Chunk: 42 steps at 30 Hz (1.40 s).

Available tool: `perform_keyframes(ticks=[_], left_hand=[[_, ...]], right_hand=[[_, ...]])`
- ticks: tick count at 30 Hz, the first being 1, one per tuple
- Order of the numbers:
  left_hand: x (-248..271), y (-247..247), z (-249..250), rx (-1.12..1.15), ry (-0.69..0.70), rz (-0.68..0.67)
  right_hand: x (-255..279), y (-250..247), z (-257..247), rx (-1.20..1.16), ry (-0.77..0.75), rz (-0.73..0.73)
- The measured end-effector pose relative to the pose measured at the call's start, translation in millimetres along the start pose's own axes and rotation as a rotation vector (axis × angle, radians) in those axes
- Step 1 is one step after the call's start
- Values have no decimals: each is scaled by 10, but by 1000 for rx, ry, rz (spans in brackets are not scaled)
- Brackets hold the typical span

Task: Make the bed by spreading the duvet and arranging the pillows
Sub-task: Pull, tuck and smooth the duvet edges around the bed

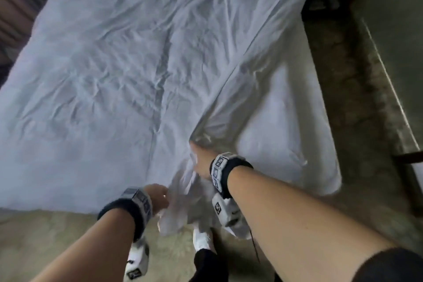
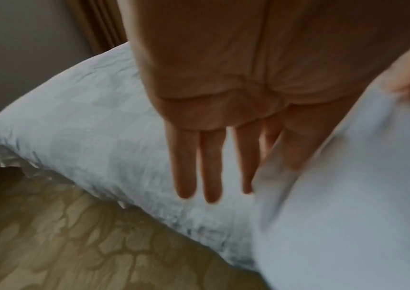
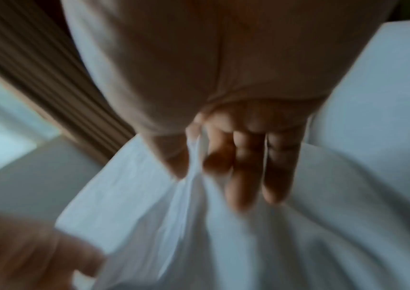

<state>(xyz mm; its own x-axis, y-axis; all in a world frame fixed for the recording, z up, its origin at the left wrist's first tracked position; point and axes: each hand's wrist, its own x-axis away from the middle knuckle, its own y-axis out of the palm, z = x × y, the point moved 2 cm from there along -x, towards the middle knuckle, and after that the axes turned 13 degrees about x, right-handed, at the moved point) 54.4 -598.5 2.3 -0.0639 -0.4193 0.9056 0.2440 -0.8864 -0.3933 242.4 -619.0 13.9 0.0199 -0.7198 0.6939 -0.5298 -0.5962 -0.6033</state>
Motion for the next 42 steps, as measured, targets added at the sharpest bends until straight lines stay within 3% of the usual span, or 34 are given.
perform_keyframes(ticks=[3,6,9,12,14,19,23,28,31,34,38,42], left_hand=[[-210,26,98,31,64,118],[-384,74,553,299,165,230],[-552,179,926,364,180,352],[-792,259,1059,423,84,375],[-869,319,1038,384,9,345],[-910,432,868,399,125,436],[-739,503,915,457,96,470],[-466,598,934,602,90,500],[-330,549,836,613,134,557],[-326,473,658,544,149,626],[-577,520,370,380,133,629],[-803,746,42,256,144,500]], right_hand=[[98,368,420,10,24,-134],[279,329,1166,-83,266,18],[520,277,1969,-186,551,195],[721,403,2630,-350,760,292],[782,558,2903,-478,850,262],[633,773,3116,-654,820,185],[610,685,3095,-728,752,229],[677,473,3006,-579,646,218],[829,372,2972,-543,610,308],[1059,375,3097,-516,683,332],[1209,800,3278,-399,787,196],[1215,1506,3150,-525,712,66]])
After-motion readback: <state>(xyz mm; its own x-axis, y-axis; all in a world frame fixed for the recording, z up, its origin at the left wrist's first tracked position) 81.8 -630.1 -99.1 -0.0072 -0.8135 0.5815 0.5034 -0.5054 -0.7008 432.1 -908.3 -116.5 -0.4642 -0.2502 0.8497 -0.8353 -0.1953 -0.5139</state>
